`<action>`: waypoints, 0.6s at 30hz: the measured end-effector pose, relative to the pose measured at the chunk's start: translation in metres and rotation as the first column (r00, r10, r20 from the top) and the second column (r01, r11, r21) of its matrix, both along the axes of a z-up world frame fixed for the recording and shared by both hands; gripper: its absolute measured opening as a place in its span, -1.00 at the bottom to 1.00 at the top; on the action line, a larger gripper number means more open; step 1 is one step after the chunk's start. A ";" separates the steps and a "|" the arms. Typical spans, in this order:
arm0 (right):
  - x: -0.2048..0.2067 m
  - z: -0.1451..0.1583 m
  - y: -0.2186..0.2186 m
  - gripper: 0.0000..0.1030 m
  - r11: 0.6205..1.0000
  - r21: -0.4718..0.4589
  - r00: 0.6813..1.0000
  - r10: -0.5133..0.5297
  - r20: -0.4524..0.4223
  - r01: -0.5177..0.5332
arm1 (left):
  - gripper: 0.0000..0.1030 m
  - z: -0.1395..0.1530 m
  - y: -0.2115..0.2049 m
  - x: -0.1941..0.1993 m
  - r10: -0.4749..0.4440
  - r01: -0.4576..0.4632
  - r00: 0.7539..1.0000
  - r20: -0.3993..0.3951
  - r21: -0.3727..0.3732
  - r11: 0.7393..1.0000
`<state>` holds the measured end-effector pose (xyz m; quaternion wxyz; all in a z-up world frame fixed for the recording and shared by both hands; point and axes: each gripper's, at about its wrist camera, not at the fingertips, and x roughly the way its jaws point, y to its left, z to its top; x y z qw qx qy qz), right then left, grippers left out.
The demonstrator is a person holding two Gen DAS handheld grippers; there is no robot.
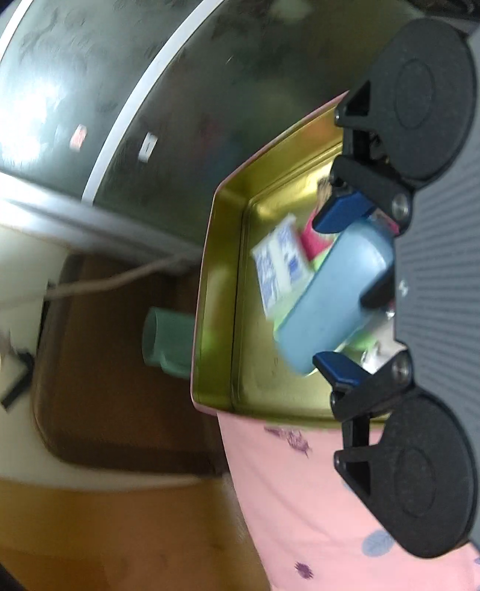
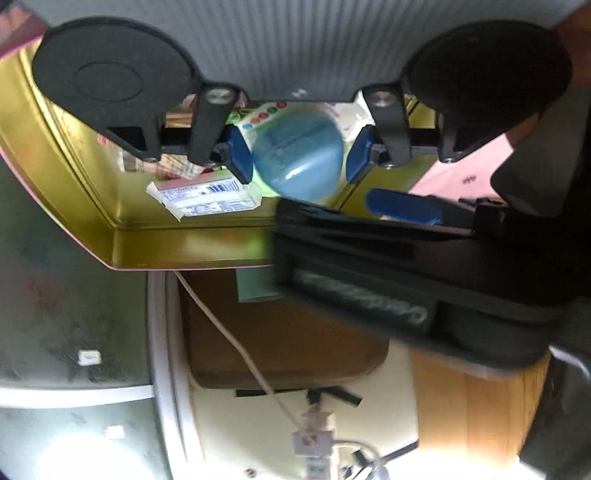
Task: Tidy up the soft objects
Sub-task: 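Lower the blue case into the pink tin and open the right gripper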
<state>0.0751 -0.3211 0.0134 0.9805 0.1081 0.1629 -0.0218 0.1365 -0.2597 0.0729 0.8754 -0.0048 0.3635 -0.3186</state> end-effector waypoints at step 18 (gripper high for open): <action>-0.151 -0.010 0.012 0.28 0.985 0.125 0.986 -0.135 0.102 0.122 | 0.99 0.015 0.067 -0.119 0.073 -0.115 0.967 0.246 0.161 0.980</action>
